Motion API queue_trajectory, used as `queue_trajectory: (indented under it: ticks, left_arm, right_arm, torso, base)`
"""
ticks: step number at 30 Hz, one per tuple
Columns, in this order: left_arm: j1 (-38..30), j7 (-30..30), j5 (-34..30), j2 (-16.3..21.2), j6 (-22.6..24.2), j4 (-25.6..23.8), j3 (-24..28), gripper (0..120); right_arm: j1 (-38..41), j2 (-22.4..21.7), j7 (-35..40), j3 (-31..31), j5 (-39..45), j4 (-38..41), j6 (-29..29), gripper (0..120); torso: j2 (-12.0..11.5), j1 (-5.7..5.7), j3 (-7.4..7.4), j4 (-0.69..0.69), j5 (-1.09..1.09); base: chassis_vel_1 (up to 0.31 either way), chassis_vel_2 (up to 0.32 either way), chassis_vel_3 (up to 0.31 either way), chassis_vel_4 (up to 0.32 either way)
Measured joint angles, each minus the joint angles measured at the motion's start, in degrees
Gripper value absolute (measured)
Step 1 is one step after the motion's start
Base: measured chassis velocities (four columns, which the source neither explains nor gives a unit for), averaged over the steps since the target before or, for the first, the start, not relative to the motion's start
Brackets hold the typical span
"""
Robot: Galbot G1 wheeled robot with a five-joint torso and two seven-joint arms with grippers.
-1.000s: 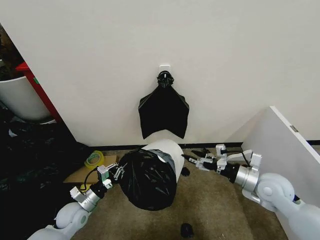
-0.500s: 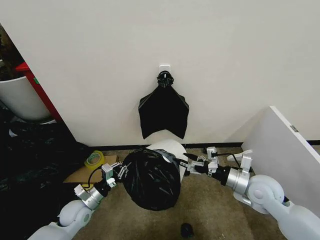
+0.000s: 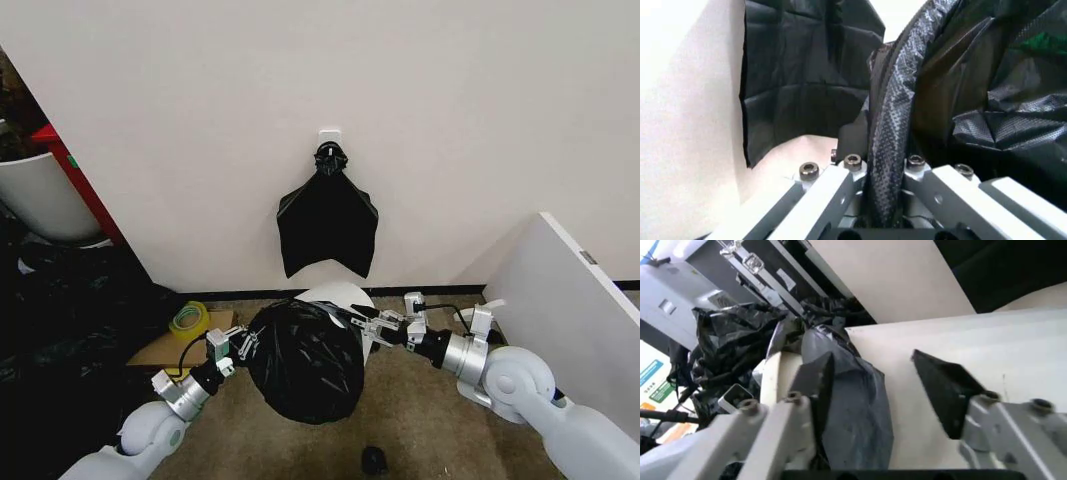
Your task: Place the garbage bag over the trash bin.
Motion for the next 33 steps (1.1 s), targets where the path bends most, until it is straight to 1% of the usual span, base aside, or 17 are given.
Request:
queue_trajectory:
  ticks: [3, 4, 5, 6, 8, 9, 11, 16, 20, 26, 33]
  left_arm:
    - [-0.19, -0.22, -0.04, -0.06, 0.23, -0.19, 0.07, 1]
    - [-0.26, -0.32, -0.11, -0.06, 0.29, -0.21, 0.07, 1]
    - [-0.26, -0.32, -0.11, -0.06, 0.29, -0.21, 0.07, 1]
    - [-0.32, -0.44, -0.24, -0.07, 0.36, -0.24, 0.07, 1]
    - [-0.30, -0.46, -0.33, -0.06, 0.38, -0.30, 0.07, 1]
    - [-0.30, -0.46, -0.33, -0.06, 0.38, -0.30, 0.07, 1]
    - [-0.10, -0.47, -0.53, 0.00, 0.39, -0.45, 0.05, 1]
    - [0.14, -0.49, -1.01, 0.10, 0.44, -0.85, -0.07, 1]
    - [0.42, -0.30, -1.08, 0.17, 0.60, -1.71, -0.10, 1]
    - [1.05, 0.24, -0.37, 0.20, 0.79, -3.30, -0.12, 1]
    - [1.36, 0.35, 0.83, 0.23, 0.81, -4.23, -0.17, 1]
  right_arm:
    - [0.23, -0.17, -0.04, -0.26, -0.42, -0.01, 0.02, 29]
    - [0.24, -0.17, -0.06, -0.26, -0.45, -0.01, 0.03, 25]
    - [0.24, -0.17, -0.06, -0.26, -0.45, -0.01, 0.03, 25]
    - [0.23, -0.17, -0.08, -0.26, -0.48, -0.03, 0.06, 19]
    - [0.21, -0.16, -0.09, -0.24, -0.63, -0.09, 0.16, 11]
    - [0.21, -0.16, -0.09, -0.24, -0.63, -0.09, 0.16, 11]
    - [0.18, -0.04, -0.10, -0.22, -1.02, -0.27, 0.37, 0]
    - [0.77, 0.52, 0.24, -0.57, -1.72, -0.79, 1.18, 0]
    - [3.12, 1.52, 2.02, -1.83, -2.34, -2.16, 2.42, 0]
    - [7.61, 2.81, 4.11, -5.19, -4.59, -7.06, 3.94, 0]
    - [10.43, 4.22, 4.88, -7.72, -7.78, -11.84, 5.46, 0]
  torso:
    - [0.00, 0.00, 0.00, 0.00, 0.00]
    - [0.00, 0.00, 0.00, 0.00, 0.00]
    - [0.00, 0.00, 0.00, 0.00, 0.00]
    - [0.00, 0.00, 0.00, 0.00, 0.00]
    - [0.00, 0.00, 0.00, 0.00, 0.00]
    - [0.00, 0.00, 0.00, 0.00, 0.00]
    - [0.00, 0.00, 0.00, 0.00, 0.00]
    - [0.00, 0.00, 0.00, -0.01, 0.00]
    - [0.00, 0.00, 0.00, 0.00, 0.00]
    - [0.00, 0.00, 0.00, 0.00, 0.00]
    - [0.00, 0.00, 0.00, 0.00, 0.00]
  base:
    - [0.000, 0.000, 0.000, 0.000]
    - [0.000, 0.000, 0.000, 0.000]
    - [0.000, 0.000, 0.000, 0.000]
    - [0.000, 0.000, 0.000, 0.000]
    - [0.000, 0.000, 0.000, 0.000]
    - [0.000, 0.000, 0.000, 0.000]
    - [0.000, 0.000, 0.000, 0.000]
    - [0.000, 0.000, 0.000, 0.000]
    - [0.000, 0.000, 0.000, 0.000]
    - [0.000, 0.000, 0.000, 0.000]
    - [0.000, 0.000, 0.000, 0.000]
